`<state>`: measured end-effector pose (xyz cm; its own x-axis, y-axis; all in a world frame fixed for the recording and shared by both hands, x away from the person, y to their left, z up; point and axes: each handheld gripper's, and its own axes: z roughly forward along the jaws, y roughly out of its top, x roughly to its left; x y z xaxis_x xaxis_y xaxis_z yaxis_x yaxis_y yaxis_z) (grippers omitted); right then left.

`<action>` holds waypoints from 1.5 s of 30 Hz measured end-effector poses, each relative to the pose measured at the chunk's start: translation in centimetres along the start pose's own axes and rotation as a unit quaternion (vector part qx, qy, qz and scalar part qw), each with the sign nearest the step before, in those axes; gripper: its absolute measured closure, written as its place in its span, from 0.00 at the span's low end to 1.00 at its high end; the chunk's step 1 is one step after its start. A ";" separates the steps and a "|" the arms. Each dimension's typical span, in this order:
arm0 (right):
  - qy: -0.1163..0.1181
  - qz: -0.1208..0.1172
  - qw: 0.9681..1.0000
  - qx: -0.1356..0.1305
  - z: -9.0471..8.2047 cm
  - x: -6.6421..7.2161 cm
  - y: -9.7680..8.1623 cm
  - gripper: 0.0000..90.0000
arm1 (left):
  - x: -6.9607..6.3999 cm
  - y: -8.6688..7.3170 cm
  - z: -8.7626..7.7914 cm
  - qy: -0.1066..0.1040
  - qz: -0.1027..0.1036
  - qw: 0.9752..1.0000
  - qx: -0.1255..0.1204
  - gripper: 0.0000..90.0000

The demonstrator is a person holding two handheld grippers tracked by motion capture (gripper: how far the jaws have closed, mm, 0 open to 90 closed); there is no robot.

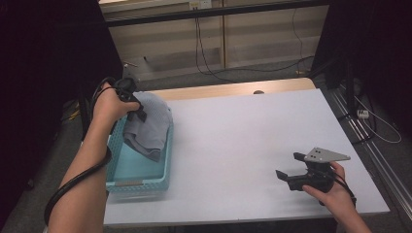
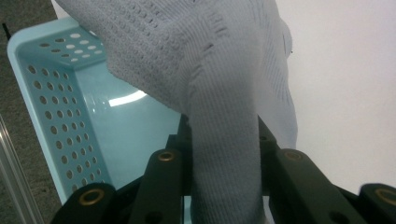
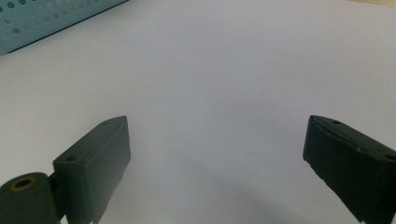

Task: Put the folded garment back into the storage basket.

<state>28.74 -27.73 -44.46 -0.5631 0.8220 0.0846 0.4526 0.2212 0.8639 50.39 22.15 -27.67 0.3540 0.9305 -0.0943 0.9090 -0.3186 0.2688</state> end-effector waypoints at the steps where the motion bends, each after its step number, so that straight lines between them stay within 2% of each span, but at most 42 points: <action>1: 0.001 -0.001 1.000 0.001 0.0 0.0 0.0 0.08 | 0.1 -0.1 0.1 0.000 0.000 1.000 0.000 0.81; 19: 0.002 -0.002 1.000 0.000 0.1 0.1 0.0 0.08 | 1.4 -1.3 1.2 -0.002 -0.010 1.000 0.009 0.81; 45: 0.000 -0.004 1.000 -0.001 0.0 0.0 0.0 0.08 | 1.4 -2.2 1.0 -0.005 -0.010 1.000 0.017 0.81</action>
<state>28.77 -27.70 -44.47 -0.5664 0.8204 0.0779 0.4465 0.2260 0.8658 49.12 23.93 -29.30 0.3382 0.9349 -0.1081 0.9226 -0.3067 0.2340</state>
